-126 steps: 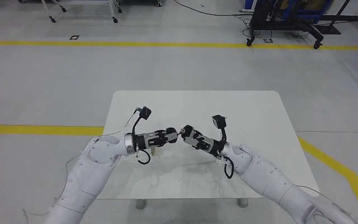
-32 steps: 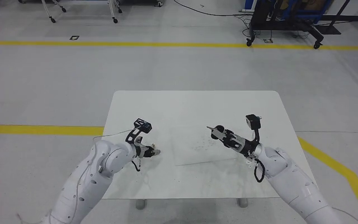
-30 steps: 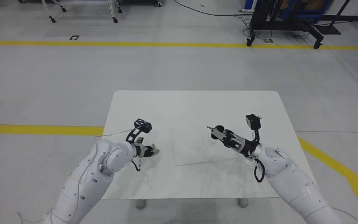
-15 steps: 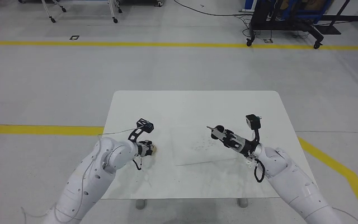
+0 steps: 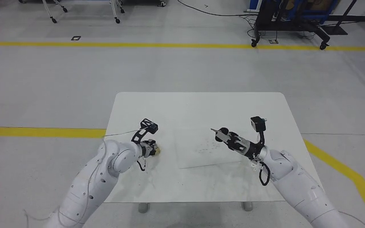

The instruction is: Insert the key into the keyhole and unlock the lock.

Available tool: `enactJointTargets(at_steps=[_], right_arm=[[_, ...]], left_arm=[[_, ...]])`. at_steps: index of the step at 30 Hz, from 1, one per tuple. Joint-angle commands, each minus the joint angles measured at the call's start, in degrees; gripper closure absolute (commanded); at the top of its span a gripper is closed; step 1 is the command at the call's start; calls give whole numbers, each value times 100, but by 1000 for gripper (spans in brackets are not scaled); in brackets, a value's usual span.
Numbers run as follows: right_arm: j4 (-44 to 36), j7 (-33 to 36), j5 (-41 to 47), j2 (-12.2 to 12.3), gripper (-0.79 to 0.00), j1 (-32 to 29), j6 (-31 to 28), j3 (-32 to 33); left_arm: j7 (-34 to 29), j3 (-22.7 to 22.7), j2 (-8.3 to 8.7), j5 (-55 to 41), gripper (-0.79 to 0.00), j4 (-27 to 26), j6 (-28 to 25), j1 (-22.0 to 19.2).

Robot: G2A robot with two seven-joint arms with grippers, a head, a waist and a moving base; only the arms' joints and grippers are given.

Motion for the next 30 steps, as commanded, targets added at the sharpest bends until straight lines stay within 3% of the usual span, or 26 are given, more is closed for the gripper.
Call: enactJointTargets(at_steps=[1,3,12,15,20,26,30], right_arm=[[0,0,0,0,0,0,0,0],[0,0,0,0,0,0,0,0],[0,0,0,0,0,0,0,0],[0,0,0,0,0,0,0,0],[0,0,0,0,0,0,0,0],[0,0,0,0,0,0,0,0],[0,0,0,0,0,0,0,0]], left_arm=[[277,-114,11,-152,0,-111,-131,68],[670,-264,35,-199,0,-308,-282,196],[670,-264,35,-199,0,-308,-282,196],[367,-453,-44,-2246,0,16,-357,123],[-1208,-524,-247,-6185,0,1672,-355,-753],[-2313,-5,-603,-8336,0,3344,133,-1717],[-2368,30,-622,-8401,0,3424,178,-1765]])
